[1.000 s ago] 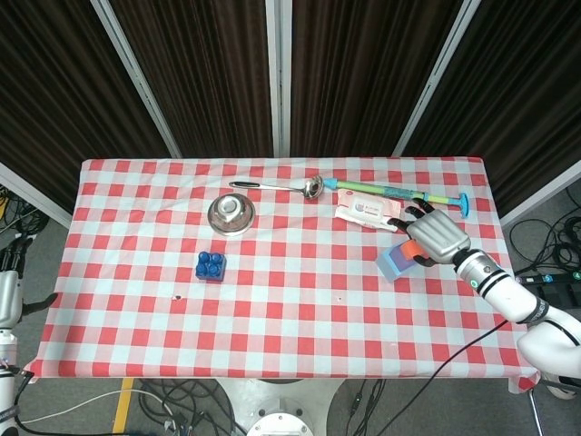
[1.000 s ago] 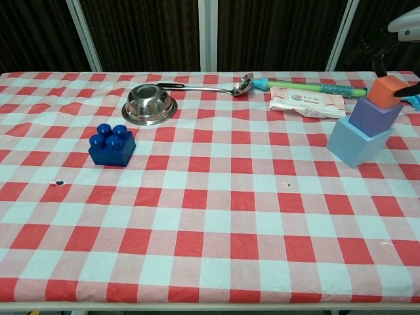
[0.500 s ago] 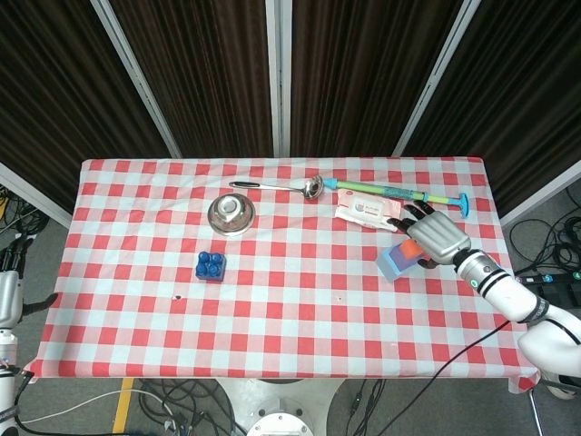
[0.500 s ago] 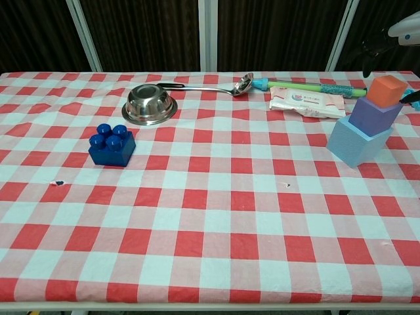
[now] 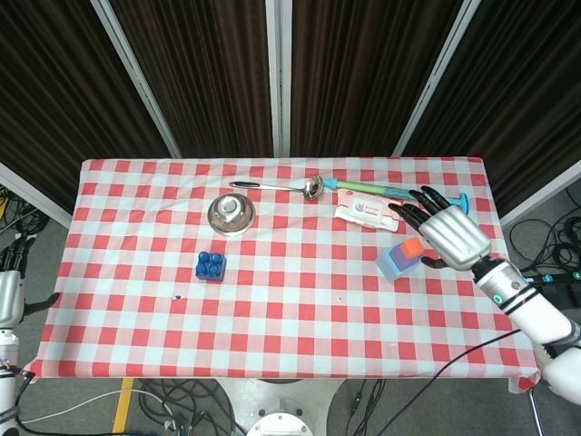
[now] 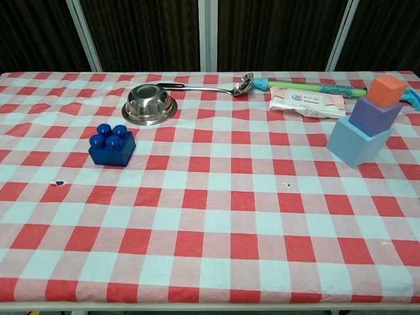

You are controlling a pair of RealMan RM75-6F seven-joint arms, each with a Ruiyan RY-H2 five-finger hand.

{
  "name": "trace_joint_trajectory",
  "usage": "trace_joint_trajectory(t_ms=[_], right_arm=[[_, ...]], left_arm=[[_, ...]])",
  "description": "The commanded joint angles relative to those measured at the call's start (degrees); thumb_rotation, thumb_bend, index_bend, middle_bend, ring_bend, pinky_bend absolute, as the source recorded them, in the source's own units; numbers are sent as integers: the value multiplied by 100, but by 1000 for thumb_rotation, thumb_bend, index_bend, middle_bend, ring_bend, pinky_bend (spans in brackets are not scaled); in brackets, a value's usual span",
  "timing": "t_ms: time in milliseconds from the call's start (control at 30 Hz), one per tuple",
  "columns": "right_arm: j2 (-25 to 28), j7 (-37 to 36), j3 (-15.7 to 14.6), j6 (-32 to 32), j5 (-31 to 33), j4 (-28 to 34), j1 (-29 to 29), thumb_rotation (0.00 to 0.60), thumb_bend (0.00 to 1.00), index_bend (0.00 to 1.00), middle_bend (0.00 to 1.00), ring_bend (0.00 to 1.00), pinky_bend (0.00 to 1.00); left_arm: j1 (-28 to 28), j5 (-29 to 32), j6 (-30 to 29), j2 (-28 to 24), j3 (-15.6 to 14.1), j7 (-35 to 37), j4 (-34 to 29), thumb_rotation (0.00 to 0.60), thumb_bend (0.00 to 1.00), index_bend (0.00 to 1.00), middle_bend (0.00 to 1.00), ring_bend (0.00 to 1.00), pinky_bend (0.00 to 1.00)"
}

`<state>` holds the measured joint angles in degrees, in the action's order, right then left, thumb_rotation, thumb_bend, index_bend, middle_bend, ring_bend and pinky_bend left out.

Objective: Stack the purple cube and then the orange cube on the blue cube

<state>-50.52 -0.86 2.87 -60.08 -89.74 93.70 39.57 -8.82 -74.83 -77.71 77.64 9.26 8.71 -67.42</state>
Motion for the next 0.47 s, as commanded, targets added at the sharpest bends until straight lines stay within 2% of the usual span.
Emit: trace_joint_trajectory(t_ms=[33,200,333,467], right_arm=[[-346,1513,-102,-1688,272,603,-1321,600,46,15,155,0,0],[-1096,2110,-531,-2550,185,403,-2256,600,54,0,98,0,0],[-1472,2052,-553,-3163,115,90,-2738,600,61,0,97,0,0],[-1537,1785,-491,-3315,234,-74,-2967,600,65,0,104,0,0]], left_arm=[[-14,-205,-92,-6,-62,222,44,600,76,145,170,141,280],[-23,-443,-257,8,-131,390,145,600,78,155,170,141,280],[-28,-528,-312,-5,-165,416,93,600,78,156,170,141,280],[-44,-605,-324,-10,-212,391,37,600,77,156,170,141,280]])
